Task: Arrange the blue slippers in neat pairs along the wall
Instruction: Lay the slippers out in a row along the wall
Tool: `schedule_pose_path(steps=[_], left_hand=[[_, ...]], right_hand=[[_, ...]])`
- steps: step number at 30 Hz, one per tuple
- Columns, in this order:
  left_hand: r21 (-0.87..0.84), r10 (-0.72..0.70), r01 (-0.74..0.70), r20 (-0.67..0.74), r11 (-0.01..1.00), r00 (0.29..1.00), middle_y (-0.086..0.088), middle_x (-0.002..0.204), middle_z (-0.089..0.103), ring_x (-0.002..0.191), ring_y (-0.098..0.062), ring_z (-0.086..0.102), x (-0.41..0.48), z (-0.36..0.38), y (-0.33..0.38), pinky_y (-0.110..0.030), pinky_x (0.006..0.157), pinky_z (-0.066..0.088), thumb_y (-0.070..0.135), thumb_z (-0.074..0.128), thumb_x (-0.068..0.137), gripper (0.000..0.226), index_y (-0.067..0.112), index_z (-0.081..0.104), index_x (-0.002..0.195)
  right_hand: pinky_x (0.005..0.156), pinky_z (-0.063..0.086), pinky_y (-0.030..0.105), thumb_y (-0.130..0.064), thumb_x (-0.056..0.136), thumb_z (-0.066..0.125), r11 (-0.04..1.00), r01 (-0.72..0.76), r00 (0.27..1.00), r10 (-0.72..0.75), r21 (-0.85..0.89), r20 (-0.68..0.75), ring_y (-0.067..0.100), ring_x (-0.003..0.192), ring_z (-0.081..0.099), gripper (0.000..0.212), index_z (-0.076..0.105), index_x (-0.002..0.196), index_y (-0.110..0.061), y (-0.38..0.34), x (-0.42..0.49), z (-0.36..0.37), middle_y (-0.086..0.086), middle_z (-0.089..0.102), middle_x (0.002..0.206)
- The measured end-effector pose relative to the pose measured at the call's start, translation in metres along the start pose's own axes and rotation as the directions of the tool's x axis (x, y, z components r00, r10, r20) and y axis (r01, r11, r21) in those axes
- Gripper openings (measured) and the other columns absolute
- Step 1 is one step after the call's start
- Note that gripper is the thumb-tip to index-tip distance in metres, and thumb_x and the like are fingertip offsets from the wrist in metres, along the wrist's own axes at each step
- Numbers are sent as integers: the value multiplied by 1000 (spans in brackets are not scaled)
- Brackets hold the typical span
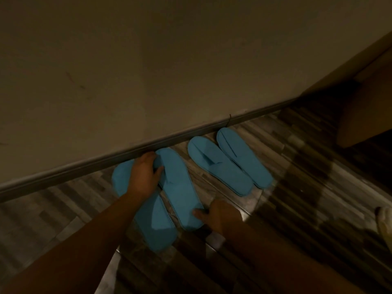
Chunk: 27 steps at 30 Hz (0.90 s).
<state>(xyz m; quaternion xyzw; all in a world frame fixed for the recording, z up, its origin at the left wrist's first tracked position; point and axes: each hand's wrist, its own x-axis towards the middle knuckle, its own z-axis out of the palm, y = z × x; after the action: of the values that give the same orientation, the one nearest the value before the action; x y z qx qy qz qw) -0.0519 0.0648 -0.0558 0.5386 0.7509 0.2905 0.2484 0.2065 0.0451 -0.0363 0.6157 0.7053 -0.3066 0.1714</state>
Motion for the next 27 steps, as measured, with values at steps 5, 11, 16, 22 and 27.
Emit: schedule_pose_path(steps=[5, 11, 16, 22, 27], left_hand=[[-54, 2, -3, -23, 999, 1000, -27, 125, 64, 114, -43, 60, -3, -14, 22, -47, 100, 45, 10, 73, 89, 38, -6, 64, 122], [-16, 146, -145, 47, 989, 988, -24, 118, 64, 110, -38, 61, 27, -48, 76, -44, 94, 50, 20, 71, 92, 39, -3, 64, 123], [16, 123, -127, 139, 992, 983, -24, 114, 62, 108, -39, 59, 51, -36, 113, -43, 89, 49, 26, 70, 93, 37, -2, 65, 116], [0, -55, 56, 153, 998, 987, -24, 137, 50, 125, -38, 51, 32, 46, 137, -43, 102, 43, 41, 72, 89, 60, 3, 56, 133], [159, -62, 20, 265, 987, 962, -14, 167, 0, 151, -33, 10, 9, 119, 136, -52, 122, 16, 79, 54, 79, 106, 21, 15, 158]], right_hand=[[53, 36, 27, -78, 82, 47, 910, 55, 998, -35, -410, 56, 9, 60, 52, 55, 45, 63, -27, 27, -12, -67, -8, 50, 64], [51, 37, 25, -77, 85, 48, 914, -43, 991, -13, -402, -136, 9, 64, 51, 53, 53, 79, -24, 77, -4, -165, -7, 51, 73], [68, 51, 32, -63, 88, 58, 990, -94, 973, 69, -103, -222, 14, 73, 61, 41, 61, 87, -22, 105, 19, -164, 1, 64, 79], [86, 52, 34, -39, 93, 63, 984, 90, 967, -123, -152, -222, 20, 106, 59, 39, 55, 128, -24, 129, 45, -146, 3, 59, 128], [107, 43, 43, -25, 94, 63, 899, 270, 916, -350, -345, -195, 25, 136, 43, 60, 40, 149, -26, 141, 81, -167, 4, 40, 155]])
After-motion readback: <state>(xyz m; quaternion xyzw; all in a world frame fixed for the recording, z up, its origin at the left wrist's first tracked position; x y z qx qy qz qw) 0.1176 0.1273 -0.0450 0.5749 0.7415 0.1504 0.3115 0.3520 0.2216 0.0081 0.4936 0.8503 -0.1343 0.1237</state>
